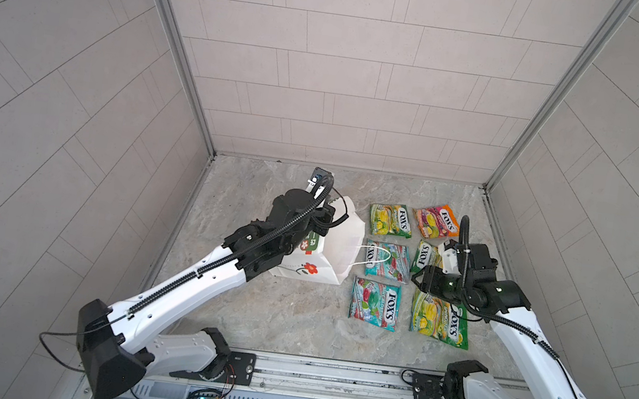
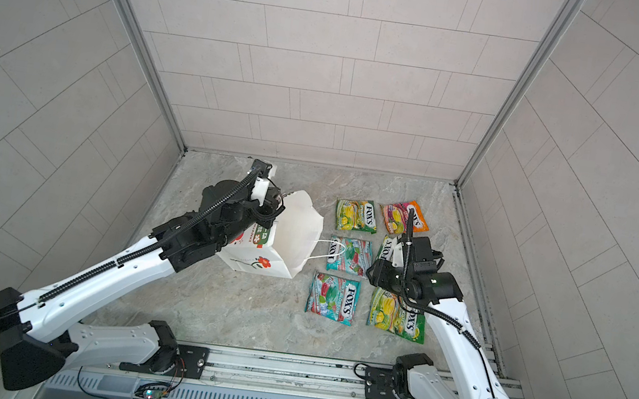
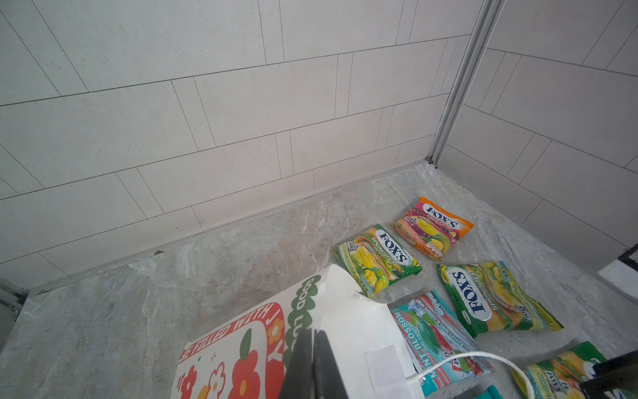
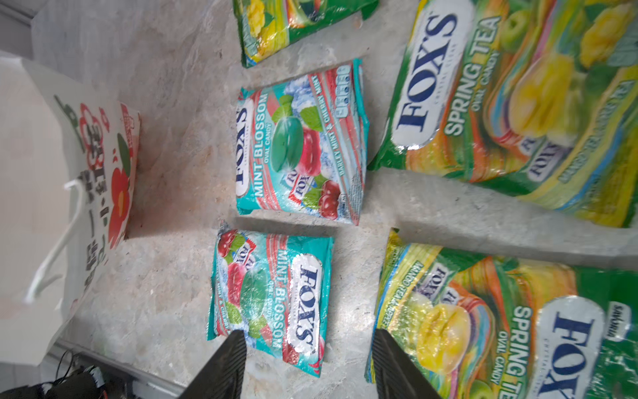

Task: Take the snacks out of the paper bag
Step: 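Lift the paper bag upright with the left gripper and set it down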

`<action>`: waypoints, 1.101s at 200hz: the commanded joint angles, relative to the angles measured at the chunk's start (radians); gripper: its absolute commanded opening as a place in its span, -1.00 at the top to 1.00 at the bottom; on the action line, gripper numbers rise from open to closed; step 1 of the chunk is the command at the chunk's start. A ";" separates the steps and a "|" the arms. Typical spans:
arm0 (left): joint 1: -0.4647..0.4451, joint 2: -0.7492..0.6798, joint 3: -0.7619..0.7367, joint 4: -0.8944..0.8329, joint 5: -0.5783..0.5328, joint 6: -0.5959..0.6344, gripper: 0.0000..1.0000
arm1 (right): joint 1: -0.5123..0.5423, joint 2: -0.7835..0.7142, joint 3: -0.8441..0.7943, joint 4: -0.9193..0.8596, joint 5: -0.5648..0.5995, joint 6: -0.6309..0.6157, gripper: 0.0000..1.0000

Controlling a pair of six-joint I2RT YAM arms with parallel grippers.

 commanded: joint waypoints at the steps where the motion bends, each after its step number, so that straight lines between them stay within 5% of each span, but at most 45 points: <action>1: -0.005 0.027 0.062 0.039 0.014 -0.061 1.00 | 0.001 0.004 0.018 -0.017 0.127 0.018 -0.22; 111: -0.005 0.198 0.228 0.092 0.218 -0.232 1.00 | 0.000 -0.012 0.010 -0.008 0.166 0.007 -0.24; 220: 0.016 0.239 0.186 0.148 0.207 -0.296 1.00 | -0.003 -0.016 -0.010 -0.005 0.164 0.002 -0.24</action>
